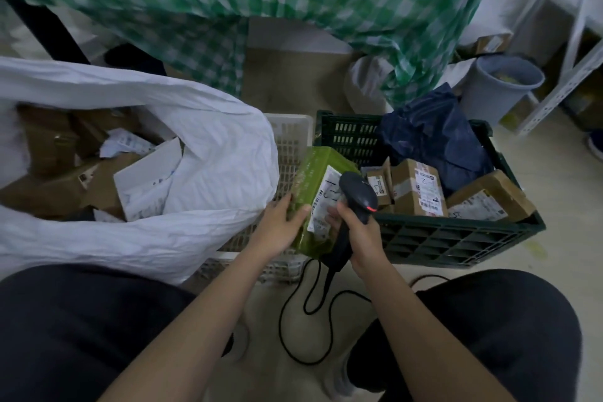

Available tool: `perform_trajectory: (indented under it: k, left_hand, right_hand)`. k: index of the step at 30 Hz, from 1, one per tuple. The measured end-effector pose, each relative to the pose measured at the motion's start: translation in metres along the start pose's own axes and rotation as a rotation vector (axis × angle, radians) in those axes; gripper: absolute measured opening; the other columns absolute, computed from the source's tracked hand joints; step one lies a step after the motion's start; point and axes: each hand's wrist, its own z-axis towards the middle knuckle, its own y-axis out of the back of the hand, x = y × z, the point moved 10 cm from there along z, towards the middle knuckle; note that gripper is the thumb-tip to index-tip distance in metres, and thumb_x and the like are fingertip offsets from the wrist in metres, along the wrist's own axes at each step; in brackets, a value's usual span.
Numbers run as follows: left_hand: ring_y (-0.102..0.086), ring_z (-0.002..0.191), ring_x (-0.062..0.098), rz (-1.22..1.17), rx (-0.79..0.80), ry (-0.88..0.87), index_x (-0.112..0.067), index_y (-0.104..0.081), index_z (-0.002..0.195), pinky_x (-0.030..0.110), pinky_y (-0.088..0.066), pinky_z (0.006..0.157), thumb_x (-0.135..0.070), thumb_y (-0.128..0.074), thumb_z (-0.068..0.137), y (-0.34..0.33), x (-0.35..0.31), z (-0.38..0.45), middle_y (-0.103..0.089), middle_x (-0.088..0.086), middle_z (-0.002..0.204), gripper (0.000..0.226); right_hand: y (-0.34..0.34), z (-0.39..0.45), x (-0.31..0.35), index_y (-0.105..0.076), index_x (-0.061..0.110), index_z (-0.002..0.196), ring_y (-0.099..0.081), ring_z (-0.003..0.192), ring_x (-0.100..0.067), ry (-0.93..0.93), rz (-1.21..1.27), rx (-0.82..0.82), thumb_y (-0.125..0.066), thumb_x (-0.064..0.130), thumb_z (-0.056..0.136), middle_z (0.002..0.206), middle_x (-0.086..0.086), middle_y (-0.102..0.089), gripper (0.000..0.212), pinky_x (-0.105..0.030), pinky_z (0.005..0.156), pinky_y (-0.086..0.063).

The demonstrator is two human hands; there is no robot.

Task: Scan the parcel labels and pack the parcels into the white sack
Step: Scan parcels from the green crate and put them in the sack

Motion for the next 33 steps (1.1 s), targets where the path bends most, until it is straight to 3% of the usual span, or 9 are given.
perform_trajectory:
  k: [2, 6, 8, 11, 14, 18, 24, 29, 33]
  left_hand:
    - [-0.042, 0.132, 0.022, -0.006, 0.043, 0.008, -0.036, -0.027, 0.147, 0.045, -0.04, 0.107, -0.08, -0.056, 0.07, -0.003, 0.005, 0.0, -0.04, -0.001, 0.147, 0.093]
    - [-0.051, 0.114, 0.007, -0.2, 0.05, -0.032, -0.027, -0.033, 0.145, 0.024, -0.042, 0.095, -0.037, -0.068, 0.087, 0.0, 0.009, 0.001, -0.052, -0.009, 0.131, 0.069]
    - [-0.053, 0.111, 0.006, -0.277, 0.05, -0.027, -0.026, -0.033, 0.146, 0.023, -0.042, 0.094, -0.034, -0.067, 0.088, 0.002, 0.014, 0.0, -0.054, -0.01, 0.132, 0.068]
    - [-0.061, 0.101, 0.011, -0.343, 0.012, 0.063, -0.024, -0.033, 0.142, 0.031, -0.051, 0.091, -0.035, -0.069, 0.086, 0.009, 0.025, -0.002, -0.055, -0.01, 0.122, 0.068]
    - [-0.06, 0.097, 0.013, -0.139, -0.015, 0.006, -0.023, -0.041, 0.135, 0.032, -0.052, 0.084, -0.034, -0.07, 0.084, 0.028, 0.008, 0.003, -0.056, -0.009, 0.115, 0.06]
    - [-0.062, 0.101, 0.019, 0.138, 0.036, -0.131, -0.029, -0.051, 0.134, 0.037, -0.052, 0.09, -0.034, -0.071, 0.079, 0.042, -0.04, 0.023, -0.063, -0.001, 0.117, 0.059]
    - [-0.058, 0.106, 0.018, 0.298, 0.223, -0.159, -0.03, -0.054, 0.128, 0.034, -0.048, 0.094, -0.04, -0.069, 0.078, 0.036, -0.084, 0.066, -0.058, 0.0, 0.125, 0.053]
    - [-0.052, 0.115, 0.016, 0.401, 0.27, -0.216, -0.028, -0.056, 0.131, 0.03, -0.042, 0.098, -0.035, -0.07, 0.08, 0.037, -0.109, 0.085, -0.053, -0.004, 0.133, 0.053]
    - [-0.056, 0.109, 0.016, 0.435, 0.234, -0.265, -0.028, -0.051, 0.135, 0.034, -0.048, 0.095, -0.036, -0.075, 0.077, 0.04, -0.133, 0.093, -0.055, -0.002, 0.131, 0.063]
  right_hand:
    - [-0.005, 0.003, 0.001, -0.064, 0.004, 0.108, -0.068, 0.104, -0.029, 0.01, 0.015, 0.007, -0.068, 0.007, 0.087, 0.114, -0.019, -0.068, 0.022, -0.043, 0.096, -0.052]
    - [0.012, 0.007, 0.005, -0.063, 0.006, 0.11, -0.066, 0.09, -0.024, 0.063, -0.154, -0.072, -0.071, 0.013, 0.086, 0.099, -0.008, -0.07, 0.026, -0.037, 0.08, -0.054]
    - [0.026, 0.009, 0.004, -0.064, 0.008, 0.105, -0.059, 0.082, -0.025, 0.085, -0.203, -0.114, -0.072, 0.017, 0.085, 0.09, -0.006, -0.066, 0.023, -0.036, 0.072, -0.048]
    - [0.037, 0.007, 0.006, -0.064, 0.014, 0.096, -0.062, 0.084, -0.023, 0.104, -0.254, -0.156, -0.073, 0.015, 0.085, 0.089, -0.005, -0.068, 0.014, -0.039, 0.077, -0.05]
    - [0.037, 0.003, 0.036, -0.065, 0.018, 0.09, -0.064, 0.083, -0.019, 0.243, -0.328, -0.178, -0.073, 0.016, 0.085, 0.085, 0.0, -0.069, 0.01, -0.034, 0.077, -0.05]
    - [0.028, 0.005, 0.08, -0.065, 0.012, 0.1, -0.059, 0.078, -0.012, 0.398, -0.455, -0.159, -0.072, 0.017, 0.086, 0.084, 0.001, -0.067, 0.017, -0.025, 0.069, -0.044]
    - [0.033, 0.04, 0.078, -0.061, 0.016, 0.112, -0.064, 0.095, -0.021, 0.186, -0.441, -0.081, -0.079, 0.013, 0.078, 0.098, -0.001, -0.068, 0.038, -0.035, 0.084, -0.052]
    - [0.028, 0.055, 0.103, -0.063, 0.009, 0.114, -0.062, 0.082, -0.018, 0.286, -0.51, -0.156, -0.077, 0.018, 0.081, 0.088, -0.001, -0.067, 0.037, -0.031, 0.073, -0.05]
    - [-0.004, 0.066, 0.118, -0.061, 0.024, 0.096, -0.065, 0.093, -0.02, 0.341, -0.596, -0.015, -0.079, 0.013, 0.078, 0.087, 0.005, -0.067, 0.027, -0.041, 0.086, -0.054]
